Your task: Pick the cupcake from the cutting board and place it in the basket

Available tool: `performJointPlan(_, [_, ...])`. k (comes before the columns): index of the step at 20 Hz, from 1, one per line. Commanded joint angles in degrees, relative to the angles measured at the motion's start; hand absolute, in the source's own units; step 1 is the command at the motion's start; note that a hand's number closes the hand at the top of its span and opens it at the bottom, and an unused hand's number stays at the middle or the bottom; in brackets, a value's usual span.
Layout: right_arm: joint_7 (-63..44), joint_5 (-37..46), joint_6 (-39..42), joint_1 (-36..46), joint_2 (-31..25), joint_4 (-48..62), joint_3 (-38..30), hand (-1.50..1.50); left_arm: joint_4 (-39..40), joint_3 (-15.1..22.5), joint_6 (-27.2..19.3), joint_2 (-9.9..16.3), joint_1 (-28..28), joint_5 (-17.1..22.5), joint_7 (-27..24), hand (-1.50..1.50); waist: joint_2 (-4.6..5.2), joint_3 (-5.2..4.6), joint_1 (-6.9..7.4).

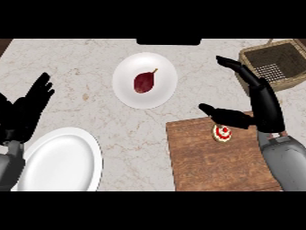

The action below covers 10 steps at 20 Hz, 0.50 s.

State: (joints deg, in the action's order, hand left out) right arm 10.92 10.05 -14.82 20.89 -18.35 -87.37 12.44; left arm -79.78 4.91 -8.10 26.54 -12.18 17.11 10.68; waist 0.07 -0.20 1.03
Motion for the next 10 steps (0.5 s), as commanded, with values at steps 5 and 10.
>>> performJointPlan(5, [-37.6, 15.0, -1.3, 13.4, 5.7, -4.0, 8.3, -1.50, 2.0, -0.3, -0.4, -0.8, -0.5, -1.4, -0.2, 0.00, -0.60, -0.09, -1.39])
performJointPlan(10, [-54.5, 20.0, 12.8, 20.2, -6.2, -2.7, 7.4, -1.50, 3.1, -1.4, 0.1, 0.0, 1.6, -1.1, -1.2, 0.00, -1.30, -0.39, -2.78])
